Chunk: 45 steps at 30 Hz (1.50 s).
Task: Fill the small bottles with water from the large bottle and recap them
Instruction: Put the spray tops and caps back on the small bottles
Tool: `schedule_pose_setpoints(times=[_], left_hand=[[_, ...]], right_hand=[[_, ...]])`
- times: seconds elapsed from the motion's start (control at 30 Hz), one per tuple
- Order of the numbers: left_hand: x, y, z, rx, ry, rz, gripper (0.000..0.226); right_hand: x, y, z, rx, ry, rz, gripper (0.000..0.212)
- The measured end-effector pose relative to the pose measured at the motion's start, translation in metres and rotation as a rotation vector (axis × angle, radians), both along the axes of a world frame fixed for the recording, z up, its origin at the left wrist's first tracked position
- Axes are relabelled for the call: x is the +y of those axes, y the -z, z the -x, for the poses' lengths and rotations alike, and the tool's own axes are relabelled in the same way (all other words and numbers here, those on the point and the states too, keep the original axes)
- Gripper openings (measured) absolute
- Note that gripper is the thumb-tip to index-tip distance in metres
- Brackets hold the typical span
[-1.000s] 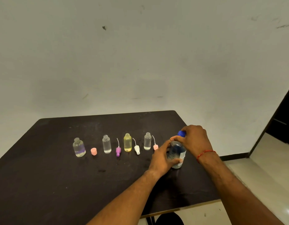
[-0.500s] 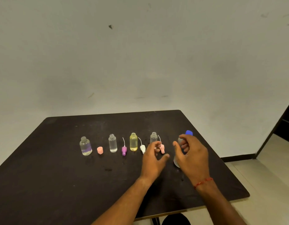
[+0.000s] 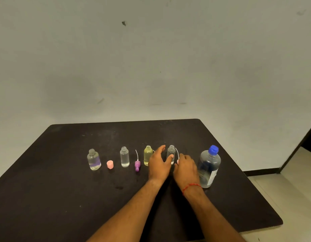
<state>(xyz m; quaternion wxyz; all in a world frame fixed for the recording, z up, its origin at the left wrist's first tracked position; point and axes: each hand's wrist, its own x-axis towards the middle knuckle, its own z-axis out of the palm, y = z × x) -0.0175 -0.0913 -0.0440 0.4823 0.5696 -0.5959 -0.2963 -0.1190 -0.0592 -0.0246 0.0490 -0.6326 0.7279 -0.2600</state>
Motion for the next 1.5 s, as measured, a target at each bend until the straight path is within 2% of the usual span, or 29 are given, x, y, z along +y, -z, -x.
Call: schedule_pose_setpoints(times=[0.23, 0.43, 0.53, 0.7, 0.8, 0.9, 1.0, 1.07, 1.37, 1.5], left_hand=[[-0.019, 0.003, 0.007, -0.013, 0.040, -0.036, 0.054], [-0.023, 0.002, 0.009, 0.005, 0.074, -0.033, 0.027], [-0.021, 0.001, 0.005, 0.014, 0.080, -0.027, 0.024], [-0.015, -0.006, -0.002, 0.021, 0.057, 0.022, 0.032], [-0.009, -0.015, -0.007, 0.033, 0.054, 0.055, 0.029], [-0.003, -0.021, -0.012, 0.033, 0.041, 0.100, 0.028], [0.003, -0.024, -0.017, 0.041, 0.037, 0.100, 0.028], [0.008, -0.026, -0.020, 0.047, 0.039, 0.099, 0.029], [0.030, -0.037, -0.025, 0.065, 0.060, 0.120, 0.030], [0.040, -0.041, -0.021, 0.085, 0.091, 0.146, 0.031]], right_hand=[[-0.018, 0.006, 0.000, 0.101, 0.004, -0.100, 0.026], [-0.024, -0.004, 0.000, 0.074, 0.025, -0.104, 0.016], [-0.021, -0.013, -0.004, 0.029, 0.044, -0.044, 0.014], [-0.013, -0.042, -0.004, 0.020, 0.072, 0.069, 0.020], [-0.005, -0.059, 0.003, -0.001, 0.027, 0.239, 0.016], [0.002, -0.075, 0.013, -0.126, -0.037, 0.437, 0.013], [0.008, -0.093, 0.021, -0.296, -0.090, 0.504, 0.017], [0.013, -0.105, 0.024, -0.339, -0.134, 0.521, 0.019], [0.033, -0.123, 0.017, -0.216, -0.248, 0.339, 0.025], [0.037, -0.128, 0.011, -0.111, -0.286, 0.182, 0.029]])
